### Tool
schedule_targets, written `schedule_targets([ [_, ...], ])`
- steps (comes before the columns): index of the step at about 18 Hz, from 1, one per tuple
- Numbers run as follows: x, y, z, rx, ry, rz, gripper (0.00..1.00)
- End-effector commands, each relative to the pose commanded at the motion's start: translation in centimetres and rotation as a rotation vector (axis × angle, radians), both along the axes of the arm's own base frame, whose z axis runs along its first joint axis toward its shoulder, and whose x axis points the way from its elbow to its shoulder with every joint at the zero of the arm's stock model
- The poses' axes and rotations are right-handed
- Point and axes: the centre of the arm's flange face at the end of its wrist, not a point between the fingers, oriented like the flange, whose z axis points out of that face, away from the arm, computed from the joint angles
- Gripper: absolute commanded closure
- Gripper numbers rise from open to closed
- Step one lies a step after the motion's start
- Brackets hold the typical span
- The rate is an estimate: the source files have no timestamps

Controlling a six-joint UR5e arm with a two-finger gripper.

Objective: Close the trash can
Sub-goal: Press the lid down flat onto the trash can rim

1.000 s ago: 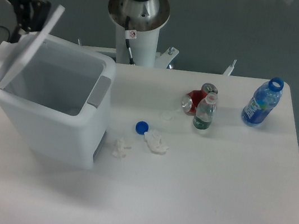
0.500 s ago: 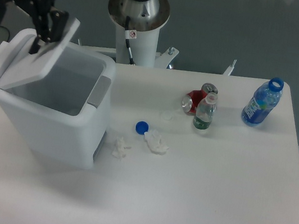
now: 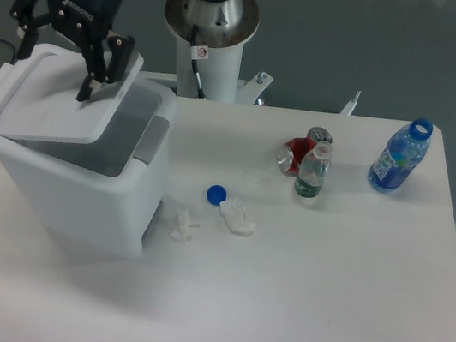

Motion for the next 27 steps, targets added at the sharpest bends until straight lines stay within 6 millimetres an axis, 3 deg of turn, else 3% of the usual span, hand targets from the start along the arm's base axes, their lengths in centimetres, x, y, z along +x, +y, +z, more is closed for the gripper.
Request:
schedule_targets([
  [8,-1.2,0.7,-1.5,-0.022,0.000,-0.011,0.00],
  [17,-2.4,0.1,-2.7,-0.053,0.030,-0.010,0.00],
  [27,-2.6,-0.1,-3.1,-0.068,0.037,-0.002,0.00],
])
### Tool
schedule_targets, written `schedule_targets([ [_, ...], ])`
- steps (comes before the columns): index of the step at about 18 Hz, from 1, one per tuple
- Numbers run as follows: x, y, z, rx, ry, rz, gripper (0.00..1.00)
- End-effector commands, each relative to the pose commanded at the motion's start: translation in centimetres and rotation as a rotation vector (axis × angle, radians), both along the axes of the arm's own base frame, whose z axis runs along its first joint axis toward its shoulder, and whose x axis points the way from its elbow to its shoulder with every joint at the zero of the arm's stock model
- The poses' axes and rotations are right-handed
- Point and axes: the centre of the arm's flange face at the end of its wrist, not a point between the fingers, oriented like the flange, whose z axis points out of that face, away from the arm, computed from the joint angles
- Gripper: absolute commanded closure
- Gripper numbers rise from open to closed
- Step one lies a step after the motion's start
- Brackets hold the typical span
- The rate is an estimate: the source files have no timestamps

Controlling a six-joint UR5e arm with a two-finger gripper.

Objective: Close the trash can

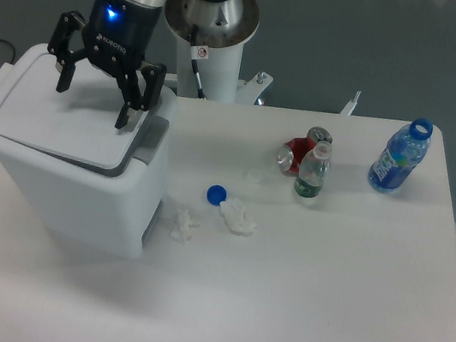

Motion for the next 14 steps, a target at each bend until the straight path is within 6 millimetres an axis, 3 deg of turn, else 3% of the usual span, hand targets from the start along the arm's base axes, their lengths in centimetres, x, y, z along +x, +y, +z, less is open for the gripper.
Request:
schedule_targets([
  [14,-0.89,-0.33,-0.45,-0.006,-0.004,0.017,0.00],
])
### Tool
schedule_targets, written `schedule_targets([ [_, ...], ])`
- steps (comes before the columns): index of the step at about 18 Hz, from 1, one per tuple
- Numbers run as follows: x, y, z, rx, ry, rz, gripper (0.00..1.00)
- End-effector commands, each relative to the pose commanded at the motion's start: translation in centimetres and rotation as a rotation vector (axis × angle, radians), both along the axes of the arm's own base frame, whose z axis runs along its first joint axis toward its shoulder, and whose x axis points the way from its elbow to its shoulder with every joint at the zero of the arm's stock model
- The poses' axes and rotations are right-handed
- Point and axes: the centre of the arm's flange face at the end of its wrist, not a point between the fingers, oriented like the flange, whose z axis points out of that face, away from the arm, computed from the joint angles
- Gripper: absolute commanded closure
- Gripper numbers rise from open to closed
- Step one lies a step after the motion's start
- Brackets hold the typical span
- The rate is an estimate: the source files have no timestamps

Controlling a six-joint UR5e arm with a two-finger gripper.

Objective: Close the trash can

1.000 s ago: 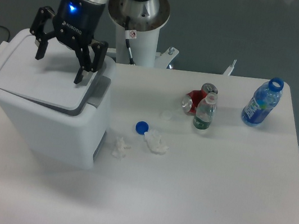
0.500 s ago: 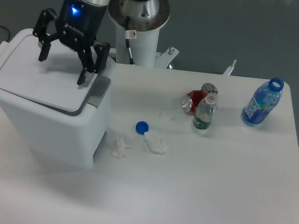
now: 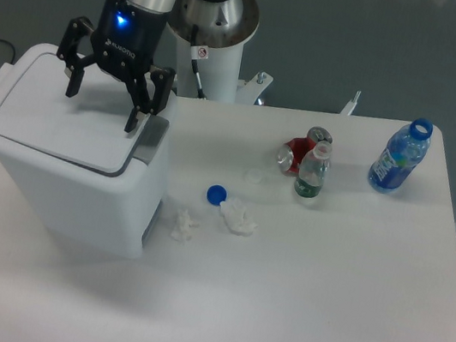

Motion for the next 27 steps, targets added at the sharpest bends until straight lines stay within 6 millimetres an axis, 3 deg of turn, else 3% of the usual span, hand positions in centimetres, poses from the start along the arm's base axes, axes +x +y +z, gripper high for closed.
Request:
schedule_targets([
  [27,-0.7,0.3,-1.2,-0.018,-0.017,0.007,0.00],
])
